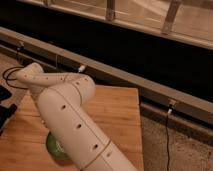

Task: Place the bottle in the ceramic bowl

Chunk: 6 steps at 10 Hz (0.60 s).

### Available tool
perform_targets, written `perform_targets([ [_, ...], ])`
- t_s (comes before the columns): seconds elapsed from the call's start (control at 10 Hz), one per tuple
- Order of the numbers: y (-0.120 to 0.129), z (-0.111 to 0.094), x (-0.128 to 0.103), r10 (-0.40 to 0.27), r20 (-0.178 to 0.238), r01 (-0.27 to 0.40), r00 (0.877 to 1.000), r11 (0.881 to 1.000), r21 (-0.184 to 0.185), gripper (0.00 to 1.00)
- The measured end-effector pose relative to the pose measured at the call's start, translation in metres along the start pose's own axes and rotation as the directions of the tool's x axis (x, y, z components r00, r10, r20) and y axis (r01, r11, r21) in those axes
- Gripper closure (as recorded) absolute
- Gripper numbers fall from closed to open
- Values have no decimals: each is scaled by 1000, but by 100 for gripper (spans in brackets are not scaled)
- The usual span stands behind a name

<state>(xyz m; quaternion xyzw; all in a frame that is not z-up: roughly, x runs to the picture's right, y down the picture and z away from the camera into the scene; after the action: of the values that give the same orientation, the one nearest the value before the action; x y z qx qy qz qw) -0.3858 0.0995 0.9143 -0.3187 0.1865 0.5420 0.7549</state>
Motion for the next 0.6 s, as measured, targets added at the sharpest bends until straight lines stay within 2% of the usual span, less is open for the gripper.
perform_targets([
  [0.1, -1, -3, 0, 5, 12, -5, 1000, 1000, -16, 78],
  [0.2, -5, -9, 1, 12, 24, -11, 1000, 999, -46, 90],
  [0.3, -7, -16, 2, 18, 38, -14, 999, 995, -97, 97],
  [0.4, -11, -25, 2, 19, 58, -7, 998, 983, -185, 100],
  [0.5, -14, -34, 3, 11, 79, 12, 997, 958, -288, 100],
  [0.6, -23, -45, 4, -1, 109, 44, 994, 918, -395, 100],
])
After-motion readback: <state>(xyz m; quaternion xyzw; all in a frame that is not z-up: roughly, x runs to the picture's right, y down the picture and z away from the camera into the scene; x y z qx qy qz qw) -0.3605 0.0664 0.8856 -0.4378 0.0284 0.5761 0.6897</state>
